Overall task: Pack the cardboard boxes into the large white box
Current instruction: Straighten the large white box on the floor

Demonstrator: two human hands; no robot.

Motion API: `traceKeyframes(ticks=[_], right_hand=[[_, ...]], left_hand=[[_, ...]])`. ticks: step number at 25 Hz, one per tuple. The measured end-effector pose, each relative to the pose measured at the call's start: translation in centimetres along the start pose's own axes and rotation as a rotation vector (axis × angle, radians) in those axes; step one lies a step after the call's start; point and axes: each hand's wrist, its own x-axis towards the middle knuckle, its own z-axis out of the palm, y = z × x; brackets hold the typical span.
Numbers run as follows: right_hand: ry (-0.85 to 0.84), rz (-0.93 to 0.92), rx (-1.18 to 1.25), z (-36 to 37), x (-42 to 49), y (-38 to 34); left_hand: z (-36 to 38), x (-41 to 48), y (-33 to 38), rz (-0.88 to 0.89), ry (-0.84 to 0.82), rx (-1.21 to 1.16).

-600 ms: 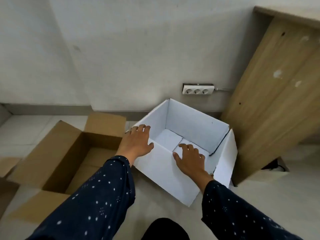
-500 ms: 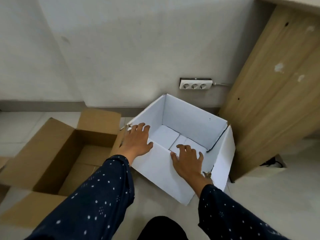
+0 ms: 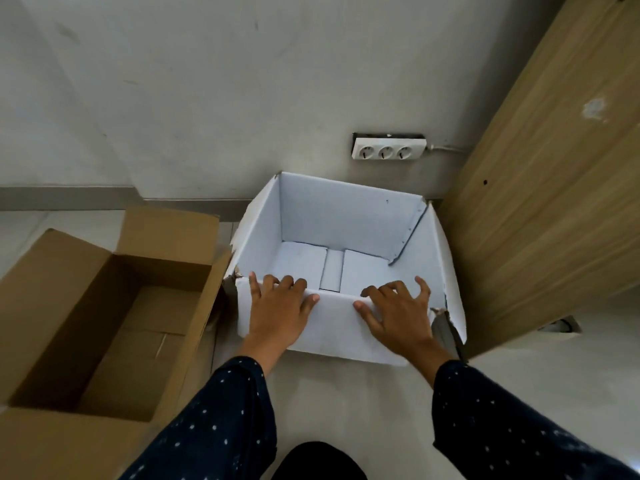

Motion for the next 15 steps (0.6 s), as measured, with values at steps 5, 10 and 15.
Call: traceKeyframes(ticks=[5,10,15], right_hand=[[0.038,0.089,0.064,0.2,-0.8,-0.6],[0.065,0.145,0.118,1.6,-1.6,-1.6],[-0.074,0.125,-0.017,0.6,-0.2,4.4]], left_hand=[[0.6,-1.5,-0.8,-0.061,0.113,-0.017],[0.9,-1.6,-2.0,-0.103,0.118,-0.085],[1.0,-0.1,2.1,-0.009,0.032,-0.090]])
